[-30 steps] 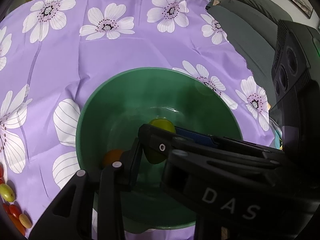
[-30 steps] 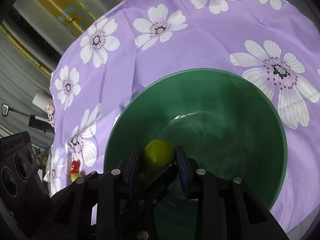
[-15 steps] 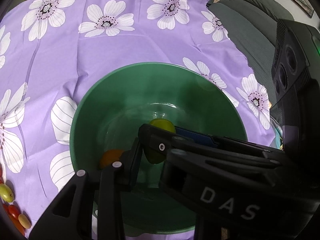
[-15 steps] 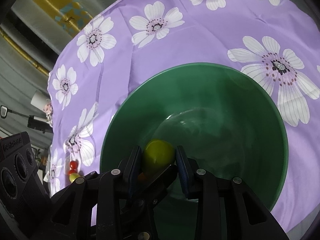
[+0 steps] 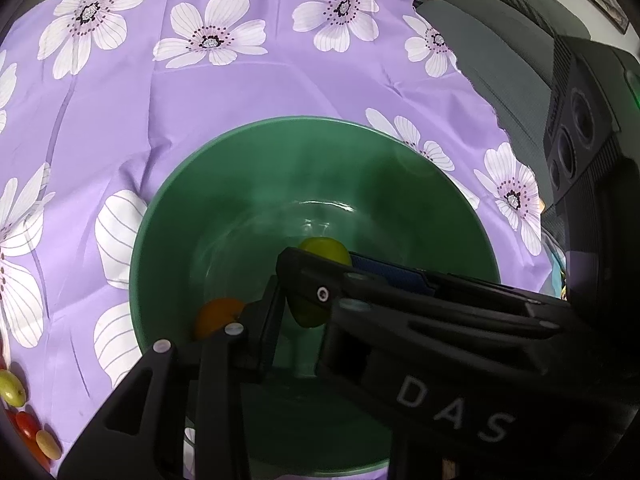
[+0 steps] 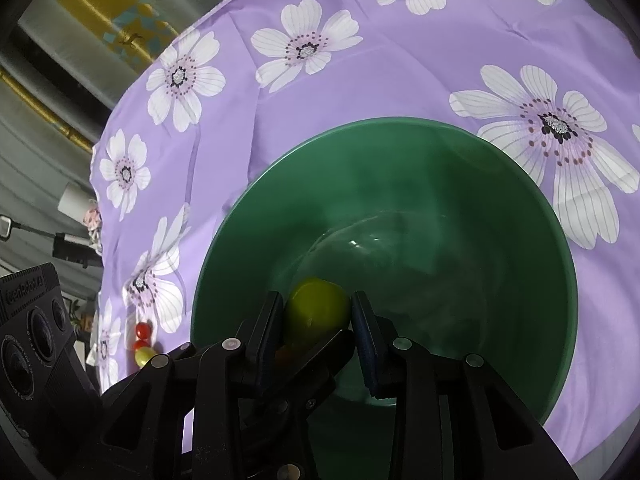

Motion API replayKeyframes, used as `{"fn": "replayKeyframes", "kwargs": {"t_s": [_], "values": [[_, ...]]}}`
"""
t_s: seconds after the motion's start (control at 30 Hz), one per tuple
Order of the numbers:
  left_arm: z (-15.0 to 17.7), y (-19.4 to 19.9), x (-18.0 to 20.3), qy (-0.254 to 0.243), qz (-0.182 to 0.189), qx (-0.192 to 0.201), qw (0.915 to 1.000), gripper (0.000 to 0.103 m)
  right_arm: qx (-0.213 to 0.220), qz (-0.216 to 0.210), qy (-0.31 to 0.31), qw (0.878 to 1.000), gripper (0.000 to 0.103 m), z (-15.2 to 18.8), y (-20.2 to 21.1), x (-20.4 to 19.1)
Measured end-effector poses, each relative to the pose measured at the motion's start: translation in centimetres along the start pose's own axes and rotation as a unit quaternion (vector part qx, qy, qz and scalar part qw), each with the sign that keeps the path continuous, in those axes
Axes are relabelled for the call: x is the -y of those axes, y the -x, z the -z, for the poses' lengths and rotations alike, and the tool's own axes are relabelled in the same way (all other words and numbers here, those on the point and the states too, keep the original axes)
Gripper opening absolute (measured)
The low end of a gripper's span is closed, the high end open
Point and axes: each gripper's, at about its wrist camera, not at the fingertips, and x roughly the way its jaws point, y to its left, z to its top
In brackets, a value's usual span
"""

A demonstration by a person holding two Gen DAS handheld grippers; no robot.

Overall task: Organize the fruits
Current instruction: 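Lower the green fruit into the green bowl with the right gripper, then open the right gripper to release the green fruit into the bowl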

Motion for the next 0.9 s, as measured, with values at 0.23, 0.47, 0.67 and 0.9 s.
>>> {"fn": "replayKeyframes", "kwargs": {"t_s": [0.23,0.47,0.67,0.9], "values": [[-0.11,-0.29,-0.06,-0.003,0.003,-0.007,1.0000,0.034,-0.002,0.004,-0.003,1.000,0.036,-0.03,-0.11,0.22],[-0.16,-0.51,0.02,-0.005,0.003,-0.012,0.9999,0.034,-0.004,0.005,-0.007,1.000,0.036,-0.09,-0.24,0.41],[-0.22,-0.52,0.03,-0.005,0.002,-0.014,0.9999,0.034,-0.005,0.005,-0.008,1.000,0.036,-0.15,-0.29,0.47],[-0.29,-0.43,0.10,0.001,-0.001,-0.016,0.9999,0.034,-0.004,0.003,-0.012,1.000,0.036,-0.18,-0.20,0.50]]}}
